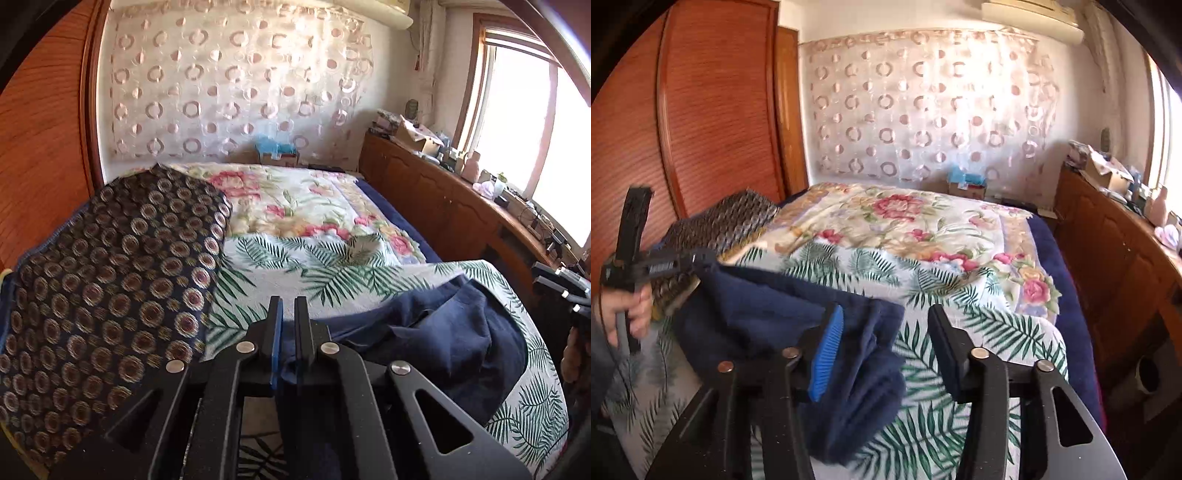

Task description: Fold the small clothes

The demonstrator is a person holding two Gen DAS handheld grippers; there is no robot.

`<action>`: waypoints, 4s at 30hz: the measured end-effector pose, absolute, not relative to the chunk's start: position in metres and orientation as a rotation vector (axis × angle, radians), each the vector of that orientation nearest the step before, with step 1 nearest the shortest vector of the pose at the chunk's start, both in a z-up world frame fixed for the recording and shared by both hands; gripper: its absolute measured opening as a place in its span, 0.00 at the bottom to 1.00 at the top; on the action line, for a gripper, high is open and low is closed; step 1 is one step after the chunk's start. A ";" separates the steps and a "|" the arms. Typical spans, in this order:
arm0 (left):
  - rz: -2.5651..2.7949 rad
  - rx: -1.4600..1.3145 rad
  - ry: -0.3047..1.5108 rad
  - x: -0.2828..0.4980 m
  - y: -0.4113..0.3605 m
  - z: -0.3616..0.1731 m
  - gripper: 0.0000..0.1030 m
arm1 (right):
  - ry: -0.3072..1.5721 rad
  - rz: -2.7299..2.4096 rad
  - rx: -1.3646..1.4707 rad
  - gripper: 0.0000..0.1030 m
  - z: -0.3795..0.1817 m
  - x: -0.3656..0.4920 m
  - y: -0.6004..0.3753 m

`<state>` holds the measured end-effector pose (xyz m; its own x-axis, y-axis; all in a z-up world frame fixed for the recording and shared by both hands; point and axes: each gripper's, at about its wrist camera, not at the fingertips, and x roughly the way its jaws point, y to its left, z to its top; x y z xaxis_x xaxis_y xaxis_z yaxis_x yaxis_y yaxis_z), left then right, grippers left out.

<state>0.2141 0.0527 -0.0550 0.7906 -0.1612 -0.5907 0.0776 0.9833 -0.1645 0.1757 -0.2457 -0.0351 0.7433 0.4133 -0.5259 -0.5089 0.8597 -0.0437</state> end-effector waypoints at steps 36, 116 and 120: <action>-0.197 -0.020 0.804 0.230 0.024 -0.079 0.74 | 0.605 0.436 -0.153 0.04 -0.029 0.247 -0.224; -0.232 -0.054 0.910 0.242 0.008 -0.106 0.74 | 0.791 0.620 -0.115 0.23 -0.047 0.282 -0.223; -0.229 -0.059 0.897 0.239 0.006 -0.107 0.75 | 0.792 0.603 -0.098 0.30 -0.050 0.284 -0.225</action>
